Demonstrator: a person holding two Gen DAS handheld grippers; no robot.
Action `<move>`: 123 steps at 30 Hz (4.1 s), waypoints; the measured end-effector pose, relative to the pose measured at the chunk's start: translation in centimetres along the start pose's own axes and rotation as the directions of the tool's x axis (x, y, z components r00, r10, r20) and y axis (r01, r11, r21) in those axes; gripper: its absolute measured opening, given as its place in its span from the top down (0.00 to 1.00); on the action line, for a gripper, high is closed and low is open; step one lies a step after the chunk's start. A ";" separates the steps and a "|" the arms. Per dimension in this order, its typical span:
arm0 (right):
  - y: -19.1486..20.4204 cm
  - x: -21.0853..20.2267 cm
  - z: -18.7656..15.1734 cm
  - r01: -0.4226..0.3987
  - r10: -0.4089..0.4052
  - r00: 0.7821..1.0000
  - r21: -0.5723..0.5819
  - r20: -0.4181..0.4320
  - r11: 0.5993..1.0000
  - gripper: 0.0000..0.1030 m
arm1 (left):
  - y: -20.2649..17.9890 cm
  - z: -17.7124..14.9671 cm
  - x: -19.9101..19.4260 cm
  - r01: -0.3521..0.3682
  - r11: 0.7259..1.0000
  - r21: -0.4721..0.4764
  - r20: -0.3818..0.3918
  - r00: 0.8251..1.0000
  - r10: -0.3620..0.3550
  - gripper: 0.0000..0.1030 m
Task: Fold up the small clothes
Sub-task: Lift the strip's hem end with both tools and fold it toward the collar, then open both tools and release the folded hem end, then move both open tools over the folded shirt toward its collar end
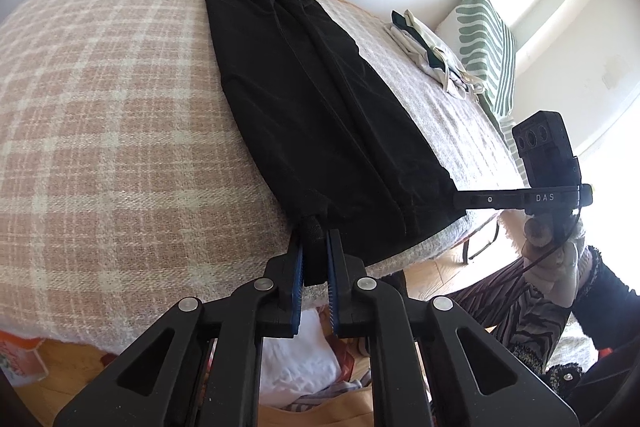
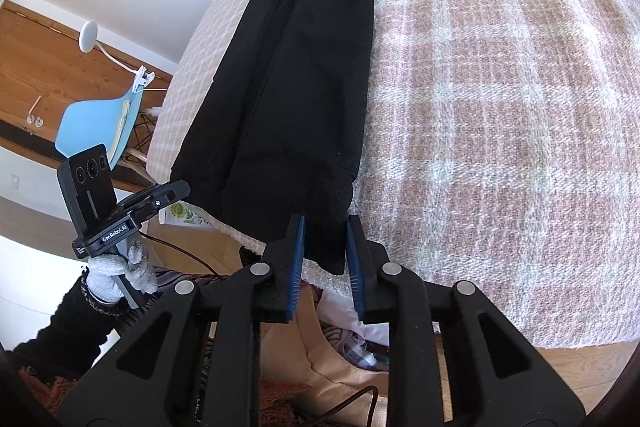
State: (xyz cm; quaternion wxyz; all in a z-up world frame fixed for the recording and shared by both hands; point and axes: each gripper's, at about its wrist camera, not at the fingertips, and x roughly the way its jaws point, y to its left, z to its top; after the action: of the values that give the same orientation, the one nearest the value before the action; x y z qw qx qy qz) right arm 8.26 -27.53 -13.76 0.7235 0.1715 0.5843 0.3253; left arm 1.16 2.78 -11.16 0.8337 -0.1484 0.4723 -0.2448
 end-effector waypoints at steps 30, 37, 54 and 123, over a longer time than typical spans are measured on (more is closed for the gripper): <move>-0.4 -0.9 3.3 -0.201 0.184 0.975 0.131 0.127 0.971 0.94 | -0.8 3.3 -1.8 0.062 0.998 -0.005 0.066 0.996 -0.061 0.95; 1.4 -0.8 6.0 -0.156 0.143 0.979 0.083 0.148 0.984 0.94 | 0.1 6.8 -1.8 0.054 0.998 -0.032 0.123 0.991 -0.049 0.95; -1.2 1.2 13.9 -0.067 0.048 0.988 0.127 0.145 0.990 0.94 | 4.4 12.0 2.3 0.013 0.992 -0.126 0.119 0.993 0.002 0.95; 1.8 3.3 17.6 0.165 -0.150 0.974 -0.080 0.168 0.983 0.75 | 0.6 13.3 6.9 0.022 0.985 0.173 -0.116 0.993 -0.002 0.70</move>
State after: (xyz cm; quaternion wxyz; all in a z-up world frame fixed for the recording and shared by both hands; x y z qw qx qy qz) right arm 25.00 -21.64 -10.50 0.7992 0.1164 0.5196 0.2788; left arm 15.74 -0.30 -9.63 0.8133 -0.0635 0.4954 -0.2984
